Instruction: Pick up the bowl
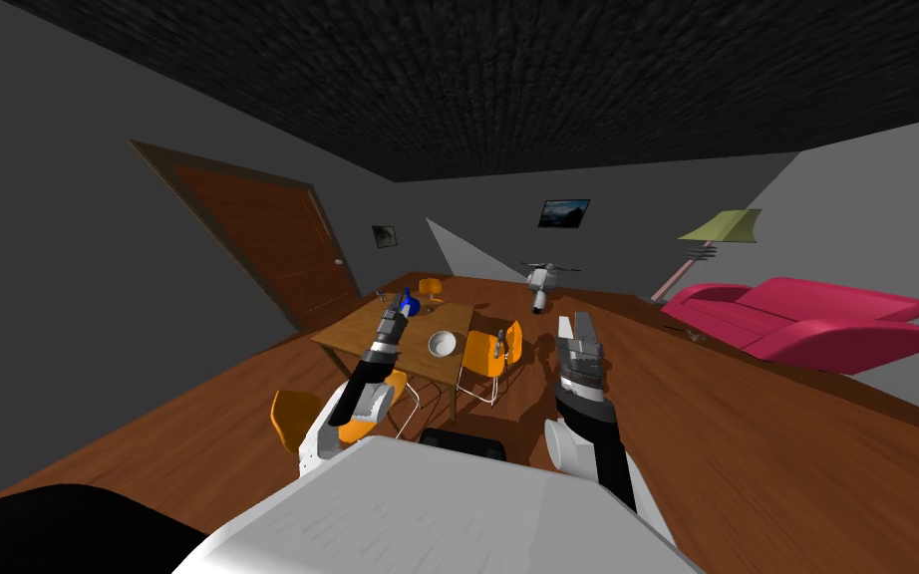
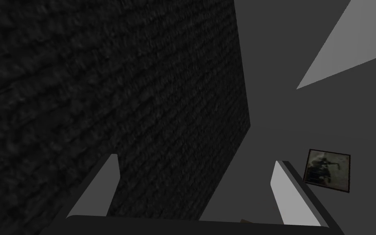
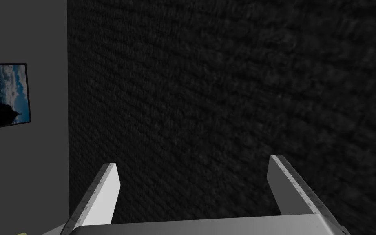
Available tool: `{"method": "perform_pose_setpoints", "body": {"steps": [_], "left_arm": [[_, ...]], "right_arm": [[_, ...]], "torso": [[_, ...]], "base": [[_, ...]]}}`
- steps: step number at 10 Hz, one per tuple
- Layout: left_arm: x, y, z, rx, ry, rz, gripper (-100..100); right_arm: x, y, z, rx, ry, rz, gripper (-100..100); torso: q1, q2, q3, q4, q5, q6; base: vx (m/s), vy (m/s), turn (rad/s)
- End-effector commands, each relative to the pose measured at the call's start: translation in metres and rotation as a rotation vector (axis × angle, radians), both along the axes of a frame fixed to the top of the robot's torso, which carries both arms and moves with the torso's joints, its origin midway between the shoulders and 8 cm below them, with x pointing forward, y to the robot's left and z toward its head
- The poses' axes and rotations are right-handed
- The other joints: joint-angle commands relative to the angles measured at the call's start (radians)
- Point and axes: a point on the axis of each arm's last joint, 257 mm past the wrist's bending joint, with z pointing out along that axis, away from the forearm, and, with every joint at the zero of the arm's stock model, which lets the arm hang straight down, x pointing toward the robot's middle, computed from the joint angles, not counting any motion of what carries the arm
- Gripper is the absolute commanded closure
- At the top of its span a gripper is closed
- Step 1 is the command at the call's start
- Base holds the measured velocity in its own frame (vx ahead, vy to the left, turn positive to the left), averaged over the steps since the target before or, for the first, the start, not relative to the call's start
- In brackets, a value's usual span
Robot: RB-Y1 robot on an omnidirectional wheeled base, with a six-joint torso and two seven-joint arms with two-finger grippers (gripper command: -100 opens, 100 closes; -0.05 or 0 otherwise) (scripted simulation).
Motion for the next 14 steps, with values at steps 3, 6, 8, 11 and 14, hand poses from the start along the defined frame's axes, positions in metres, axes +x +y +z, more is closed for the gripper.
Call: {"method": "perform_pose_setpoints", "body": {"steps": [3, 6, 8, 11, 14], "left_arm": [[0.027, -0.007, -0.023, 0.024, 0.084, -0.02, -100], [0.05, -0.014, -0.042, 0.039, 0.154, -0.032, -100], [0.062, -0.018, -0.052, 0.045, 0.19, -0.037, -100], [0.085, -0.027, -0.072, 0.056, 0.262, -0.047, -100], [0.107, -0.035, -0.095, 0.067, 0.35, -0.053, -100]], "right_arm": [[0.0, 0.0, 0.0, 0.0, 0.0, 0.0, 0], [0.0, 0.0, 0.0, 0.0, 0.0, 0.0, 0], [0.0, 0.0, 0.0, 0.0, 0.0, 0.0, 0], [0.0, 0.0, 0.0, 0.0, 0.0, 0.0, 0], [0.0, 0.0, 0.0, 0.0, 0.0, 0.0, 0]], "torso": [[0.0, 0.0, 0.0, 0.0, 0.0, 0.0], [0.0, 0.0, 0.0, 0.0, 0.0, 0.0], [-0.001, 0.0, 0.0, 0.0, 0.0, 0.0], [0.0, 0.001, 0.001, 0.0, 0.0, 0.0], [0.0, 0.0, 0.0, 0.0, 0.0, 0.0]], "base": [[-0.043, 0.023, -0.032], [-0.049, 0.024, -0.036], [-0.036, 0.022, -0.029], [-0.055, 0.026, -0.041], [-0.043, 0.025, -0.043]]}}
